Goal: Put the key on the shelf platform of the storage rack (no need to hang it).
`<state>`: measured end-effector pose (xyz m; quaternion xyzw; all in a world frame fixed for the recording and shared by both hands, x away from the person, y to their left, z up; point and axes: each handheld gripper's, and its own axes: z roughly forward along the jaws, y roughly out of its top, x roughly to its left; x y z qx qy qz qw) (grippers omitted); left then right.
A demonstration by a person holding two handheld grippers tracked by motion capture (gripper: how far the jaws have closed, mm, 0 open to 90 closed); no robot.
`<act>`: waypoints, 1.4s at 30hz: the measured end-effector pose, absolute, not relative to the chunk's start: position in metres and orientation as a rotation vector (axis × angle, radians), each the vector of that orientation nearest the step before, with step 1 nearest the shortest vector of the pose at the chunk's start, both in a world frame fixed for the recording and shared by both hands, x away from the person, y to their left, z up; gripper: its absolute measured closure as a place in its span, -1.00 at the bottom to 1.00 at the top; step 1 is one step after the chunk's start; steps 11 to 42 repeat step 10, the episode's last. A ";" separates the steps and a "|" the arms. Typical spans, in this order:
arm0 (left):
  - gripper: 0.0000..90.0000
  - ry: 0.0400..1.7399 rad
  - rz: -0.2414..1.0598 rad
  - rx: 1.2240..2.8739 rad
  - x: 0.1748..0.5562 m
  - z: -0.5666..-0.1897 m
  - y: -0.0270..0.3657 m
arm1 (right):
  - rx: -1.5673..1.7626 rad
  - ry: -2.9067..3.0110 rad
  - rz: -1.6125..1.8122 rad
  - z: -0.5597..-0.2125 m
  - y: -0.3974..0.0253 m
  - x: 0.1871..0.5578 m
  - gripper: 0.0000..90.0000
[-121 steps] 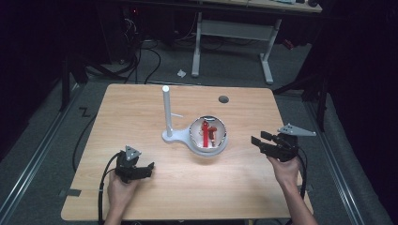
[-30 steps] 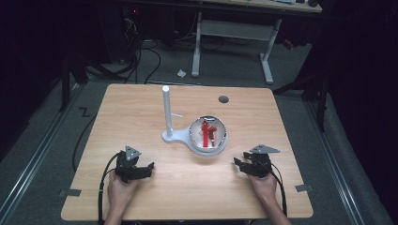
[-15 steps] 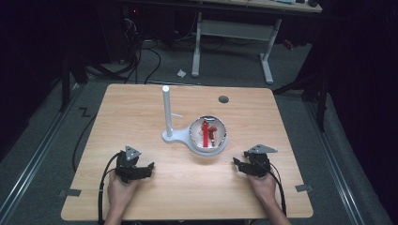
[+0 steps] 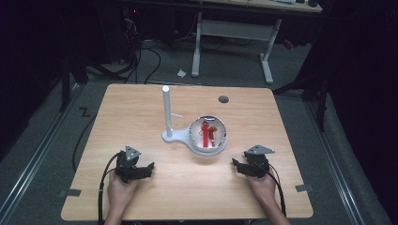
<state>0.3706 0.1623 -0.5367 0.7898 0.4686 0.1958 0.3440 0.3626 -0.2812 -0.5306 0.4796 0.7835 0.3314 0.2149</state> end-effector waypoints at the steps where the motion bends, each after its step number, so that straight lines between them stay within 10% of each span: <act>1: -0.65 1.218 0.509 2.051 0.371 -0.537 0.162 | 1.331 2.172 0.919 -0.531 -0.281 0.363 -0.17; 42: -0.65 1.218 0.508 2.051 0.371 -0.537 0.162 | 1.337 2.170 0.915 -0.531 -0.281 0.362 -0.21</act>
